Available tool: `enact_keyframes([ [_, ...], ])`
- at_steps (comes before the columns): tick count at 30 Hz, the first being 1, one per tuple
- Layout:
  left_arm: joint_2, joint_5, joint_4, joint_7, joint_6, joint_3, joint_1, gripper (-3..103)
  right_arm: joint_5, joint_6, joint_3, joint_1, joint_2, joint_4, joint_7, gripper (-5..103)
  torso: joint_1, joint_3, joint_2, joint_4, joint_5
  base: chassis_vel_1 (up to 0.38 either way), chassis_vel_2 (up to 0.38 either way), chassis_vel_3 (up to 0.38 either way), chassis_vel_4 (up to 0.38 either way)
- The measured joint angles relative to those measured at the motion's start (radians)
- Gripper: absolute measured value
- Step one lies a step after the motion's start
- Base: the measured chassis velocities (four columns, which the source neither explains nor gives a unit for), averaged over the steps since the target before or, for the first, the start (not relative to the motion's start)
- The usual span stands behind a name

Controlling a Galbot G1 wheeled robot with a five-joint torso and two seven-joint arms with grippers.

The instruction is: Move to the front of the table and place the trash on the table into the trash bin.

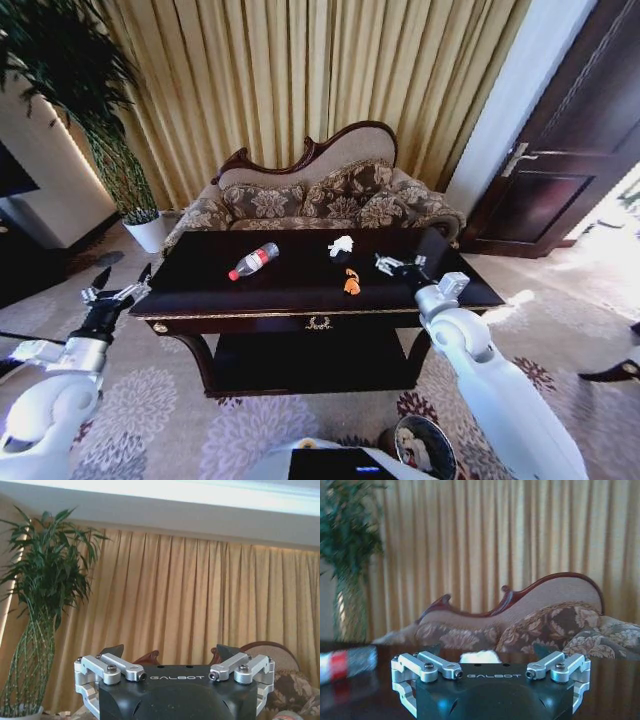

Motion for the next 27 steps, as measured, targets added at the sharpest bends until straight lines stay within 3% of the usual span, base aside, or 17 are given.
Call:
enact_keyframes([
  [5, -0.001, 0.002, 0.000, 0.003, 0.000, 0.003, 0.000, 100, -0.001, -0.069, -0.034, 0.003, -0.047, 0.031, 0.007, 100, 0.000, 0.000, 0.000, 0.0002, 0.0002, 0.049, -0.056, -0.050, 0.052],
  [7, -0.008, 0.008, -0.003, 0.004, 0.002, 0.011, -0.005, 100, 0.027, -0.142, -0.097, 0.051, -0.069, 0.034, 0.060, 100, 0.001, 0.001, -0.001, -0.0003, 0.0001, 0.000, 0.000, 0.000, 0.000],
  [10, -0.015, 0.013, -0.011, 0.004, 0.007, 0.016, -0.006, 100, 0.034, -0.173, -0.142, 0.104, -0.074, -0.001, 0.083, 100, 0.003, 0.001, -0.002, 0.0003, 0.0000, 0.000, 0.000, 0.000, 0.000],
  [22, -0.017, 0.031, -0.023, -0.005, 0.011, 0.025, -0.001, 100, 0.018, -0.230, -0.152, 0.127, -0.065, -0.074, 0.104, 100, 0.001, 0.001, -0.001, -0.0001, 0.0002, 0.000, 0.000, 0.000, 0.000],
  [27, -0.014, 0.040, -0.041, -0.032, 0.020, 0.041, -0.005, 100, 0.013, -0.230, -0.189, 0.139, -0.021, -0.115, 0.143, 100, 0.002, 0.001, -0.001, -0.0001, 0.0001, 0.000, 0.000, 0.000, 0.000],
])
